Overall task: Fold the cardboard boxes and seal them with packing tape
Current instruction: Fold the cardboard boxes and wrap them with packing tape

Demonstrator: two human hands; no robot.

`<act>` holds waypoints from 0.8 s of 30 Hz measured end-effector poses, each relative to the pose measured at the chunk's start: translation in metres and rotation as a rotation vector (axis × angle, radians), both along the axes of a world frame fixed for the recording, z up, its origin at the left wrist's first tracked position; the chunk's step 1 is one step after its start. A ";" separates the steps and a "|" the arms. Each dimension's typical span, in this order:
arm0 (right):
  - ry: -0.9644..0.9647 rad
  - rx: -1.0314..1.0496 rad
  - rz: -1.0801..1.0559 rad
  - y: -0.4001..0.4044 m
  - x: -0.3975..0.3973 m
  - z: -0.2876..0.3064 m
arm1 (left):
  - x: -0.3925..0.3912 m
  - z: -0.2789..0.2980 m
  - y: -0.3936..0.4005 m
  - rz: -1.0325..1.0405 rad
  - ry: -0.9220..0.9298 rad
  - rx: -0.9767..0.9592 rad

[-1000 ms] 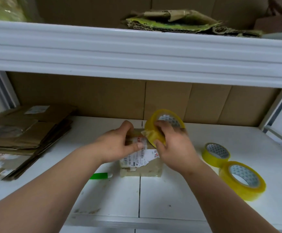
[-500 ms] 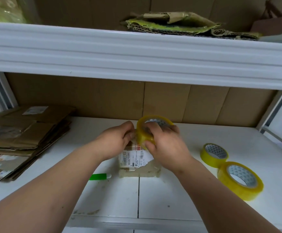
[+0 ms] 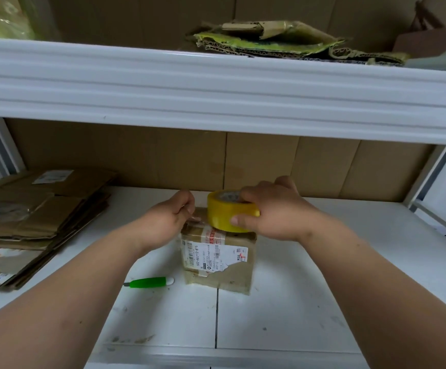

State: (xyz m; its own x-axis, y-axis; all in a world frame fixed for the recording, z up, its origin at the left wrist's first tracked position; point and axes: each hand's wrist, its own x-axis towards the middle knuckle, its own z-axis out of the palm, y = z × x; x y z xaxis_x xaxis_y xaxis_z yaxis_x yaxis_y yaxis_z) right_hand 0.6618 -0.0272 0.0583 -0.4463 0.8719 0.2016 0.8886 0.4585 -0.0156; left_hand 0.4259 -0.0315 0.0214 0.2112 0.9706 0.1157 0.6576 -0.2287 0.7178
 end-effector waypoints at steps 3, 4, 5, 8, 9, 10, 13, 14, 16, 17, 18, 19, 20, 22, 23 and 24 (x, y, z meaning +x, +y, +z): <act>0.065 0.040 -0.005 0.006 0.002 0.010 | -0.005 0.002 0.001 0.004 0.005 -0.007; 0.073 0.043 -0.018 0.008 0.004 0.012 | -0.006 0.003 0.002 0.000 0.001 -0.014; 0.085 0.043 -0.039 0.009 0.008 0.012 | -0.007 0.004 0.003 -0.007 -0.010 -0.023; 0.173 -0.015 -0.133 0.008 0.020 0.015 | -0.003 0.004 0.007 -0.016 -0.034 -0.065; 0.192 -0.045 -0.148 0.008 0.022 0.016 | -0.001 0.003 0.010 -0.008 -0.060 -0.087; 0.211 -0.087 -0.150 0.007 0.024 0.018 | 0.001 0.002 0.012 0.003 -0.118 -0.120; 0.352 -0.290 -0.111 0.005 0.023 0.025 | 0.004 0.002 0.020 0.015 -0.318 -0.234; 0.383 -0.340 -0.094 0.004 0.024 0.026 | 0.004 0.003 0.022 0.016 -0.337 -0.252; 0.403 -0.382 -0.068 0.001 0.027 0.027 | 0.003 0.005 0.023 0.016 -0.348 -0.273; 0.397 -0.378 -0.067 0.001 0.028 0.027 | 0.003 0.005 0.022 0.010 -0.369 -0.283; 0.381 -0.367 -0.071 0.001 0.029 0.025 | 0.003 0.006 0.022 0.002 -0.398 -0.296; 0.364 -0.352 -0.078 0.001 0.029 0.022 | 0.003 0.006 0.022 -0.005 -0.416 -0.307; 0.349 -0.337 -0.081 0.001 0.027 0.018 | 0.004 0.006 0.021 -0.010 -0.411 -0.305; 0.313 -0.312 -0.080 0.003 0.022 0.009 | 0.005 0.006 0.019 0.009 -0.386 -0.277; 0.292 -0.296 -0.080 0.002 0.019 0.006 | 0.006 0.005 0.019 0.033 -0.392 -0.267; 0.267 -0.279 -0.079 0.001 0.015 0.003 | 0.005 0.004 0.020 0.061 -0.411 -0.266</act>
State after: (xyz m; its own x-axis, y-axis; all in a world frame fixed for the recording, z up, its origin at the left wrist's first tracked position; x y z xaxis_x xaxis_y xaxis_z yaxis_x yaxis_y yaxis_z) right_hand 0.6770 -0.0262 0.0615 -0.3399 0.9390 0.0519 0.8685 0.3346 -0.3656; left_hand 0.4312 -0.0118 0.0258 0.1421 0.9869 -0.0764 0.3142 0.0282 0.9489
